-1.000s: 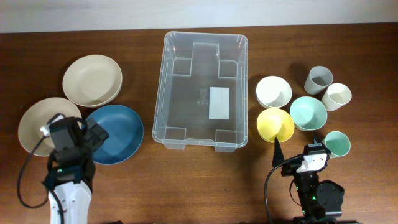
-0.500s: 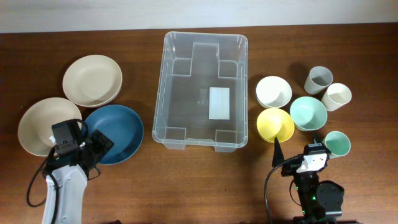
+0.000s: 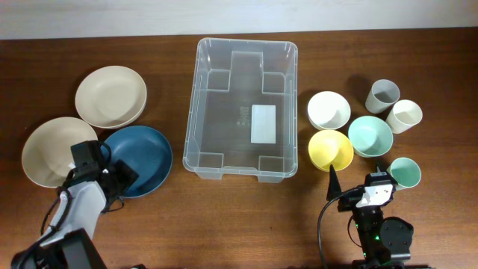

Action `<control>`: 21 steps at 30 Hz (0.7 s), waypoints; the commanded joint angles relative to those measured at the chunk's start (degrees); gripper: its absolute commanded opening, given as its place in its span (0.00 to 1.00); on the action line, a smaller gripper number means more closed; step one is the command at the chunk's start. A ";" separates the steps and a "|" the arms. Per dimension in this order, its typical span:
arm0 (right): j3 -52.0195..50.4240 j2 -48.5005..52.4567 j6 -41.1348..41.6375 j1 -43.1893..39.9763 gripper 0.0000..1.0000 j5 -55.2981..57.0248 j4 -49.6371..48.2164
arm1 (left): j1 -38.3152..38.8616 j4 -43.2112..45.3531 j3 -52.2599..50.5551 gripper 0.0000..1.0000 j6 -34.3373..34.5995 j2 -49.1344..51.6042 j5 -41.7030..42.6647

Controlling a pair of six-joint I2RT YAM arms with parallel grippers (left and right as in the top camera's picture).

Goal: Pack container
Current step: 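Grasp the teal plate's rim with the left gripper and lift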

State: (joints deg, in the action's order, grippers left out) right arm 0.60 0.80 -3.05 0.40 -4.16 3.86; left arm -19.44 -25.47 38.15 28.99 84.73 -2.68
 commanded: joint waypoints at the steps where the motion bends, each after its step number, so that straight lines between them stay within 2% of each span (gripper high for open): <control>1: -0.28 -0.44 0.11 -0.04 0.99 0.09 0.26 | -0.33 0.39 -0.61 0.54 0.11 0.55 1.90; 4: -0.28 -0.44 0.13 -0.04 0.99 0.09 0.26 | -0.33 0.33 -0.59 0.33 0.11 0.55 1.88; 7: -0.28 -0.44 0.13 -0.04 0.99 0.09 0.26 | -0.33 0.04 -0.59 0.19 0.11 0.55 1.92; 10: -0.28 -0.44 0.11 -0.04 0.99 0.09 0.26 | -0.33 -0.26 -0.59 0.01 0.11 0.55 1.92; 15: -0.28 -0.44 0.11 -0.04 0.99 0.09 0.26 | -0.33 -0.81 -0.59 0.01 0.11 0.55 2.82; 21: -0.28 -0.44 0.11 -0.04 0.99 0.07 0.26 | -0.33 -1.60 -0.15 0.01 0.09 -3.10 8.59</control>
State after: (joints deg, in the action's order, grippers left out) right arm 0.60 0.80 -2.98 0.40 -4.16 3.86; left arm -19.75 -26.17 38.57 30.04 83.68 4.01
